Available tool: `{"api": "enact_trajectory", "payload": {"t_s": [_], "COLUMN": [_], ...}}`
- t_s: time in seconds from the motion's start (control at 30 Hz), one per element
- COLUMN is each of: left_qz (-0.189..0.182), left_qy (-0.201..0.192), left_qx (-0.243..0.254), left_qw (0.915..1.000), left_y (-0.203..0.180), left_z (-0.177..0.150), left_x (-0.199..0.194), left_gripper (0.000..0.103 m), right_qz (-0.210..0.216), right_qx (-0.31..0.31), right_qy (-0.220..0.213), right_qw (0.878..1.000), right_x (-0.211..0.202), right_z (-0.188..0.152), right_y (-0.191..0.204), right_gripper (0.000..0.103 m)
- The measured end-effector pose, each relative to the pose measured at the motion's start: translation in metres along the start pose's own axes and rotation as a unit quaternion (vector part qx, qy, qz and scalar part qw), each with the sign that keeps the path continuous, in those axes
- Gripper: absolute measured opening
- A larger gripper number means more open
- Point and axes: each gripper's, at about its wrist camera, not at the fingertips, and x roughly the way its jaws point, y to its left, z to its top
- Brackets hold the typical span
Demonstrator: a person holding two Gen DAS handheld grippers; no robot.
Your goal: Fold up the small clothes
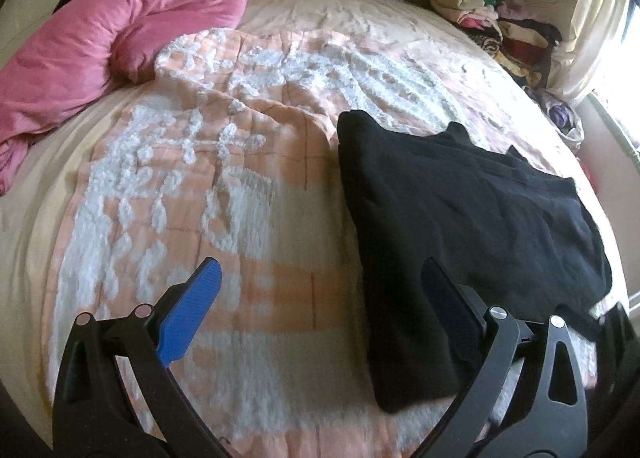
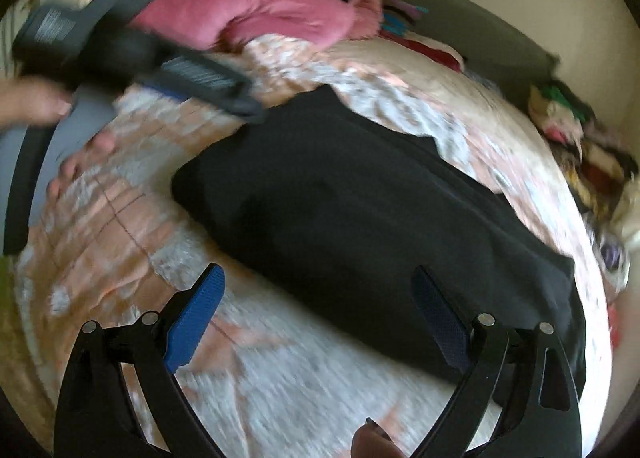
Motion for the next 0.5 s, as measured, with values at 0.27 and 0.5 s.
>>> {"api": "enact_trajectory", "payload": {"t_s": [0.27,0.5], "left_qz": [-0.003,-0.007], "left_qy": [0.015,0.031], "left_qx": [0.007,0.015], "left_qw": [0.9999,0.9994], "left_y": [-0.004,-0.011], "left_z": [0.026,0.039], "left_x": [0.028,0.049], "left_gripper": [0.093,0.093], "right_qz": [-0.064,-0.096], "right_qx": [-0.067,-0.045], "right_qy": [-0.002,-0.002], "right_qw": [0.996,0.994], "right_x": [0.035,0.049], "right_z": [0.016,0.023], "right_y": [0.036,0.020], "right_gripper": [0.093,0.080]}}
